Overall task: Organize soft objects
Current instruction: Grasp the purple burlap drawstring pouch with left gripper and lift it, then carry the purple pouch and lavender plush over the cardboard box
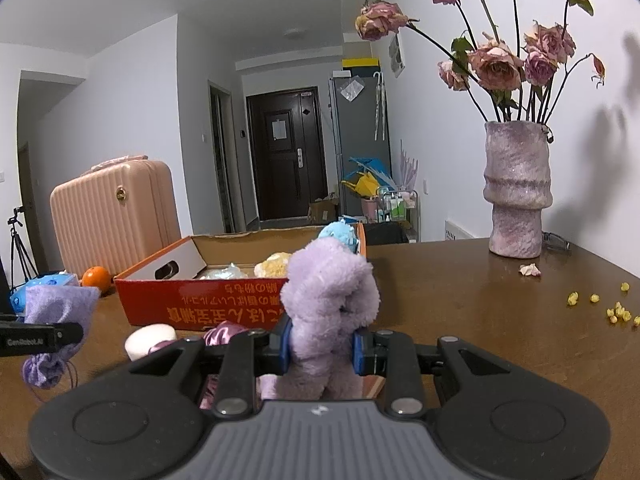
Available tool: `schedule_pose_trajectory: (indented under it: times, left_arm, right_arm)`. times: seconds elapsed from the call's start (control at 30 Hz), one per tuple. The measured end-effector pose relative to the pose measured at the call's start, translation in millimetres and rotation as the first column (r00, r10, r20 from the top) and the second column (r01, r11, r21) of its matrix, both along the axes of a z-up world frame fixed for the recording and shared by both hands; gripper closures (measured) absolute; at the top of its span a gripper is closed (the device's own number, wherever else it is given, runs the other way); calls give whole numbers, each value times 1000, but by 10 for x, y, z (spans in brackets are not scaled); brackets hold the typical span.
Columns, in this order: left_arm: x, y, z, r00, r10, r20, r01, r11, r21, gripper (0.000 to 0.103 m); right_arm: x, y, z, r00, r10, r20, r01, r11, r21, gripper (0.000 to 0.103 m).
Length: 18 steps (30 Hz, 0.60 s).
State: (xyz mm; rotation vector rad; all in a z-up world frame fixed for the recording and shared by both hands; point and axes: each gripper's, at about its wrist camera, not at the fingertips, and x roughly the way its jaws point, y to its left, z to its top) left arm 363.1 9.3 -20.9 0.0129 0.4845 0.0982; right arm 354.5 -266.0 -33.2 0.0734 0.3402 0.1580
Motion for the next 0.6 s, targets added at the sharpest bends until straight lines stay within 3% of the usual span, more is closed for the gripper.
schedule_pose_trajectory:
  times: [0.6]
  left_arm:
    - [133,-136,309,996,-24,81,29,998,-56,61]
  right_arm:
    - [139,198,167,998,20,62,-21,1000,18,76]
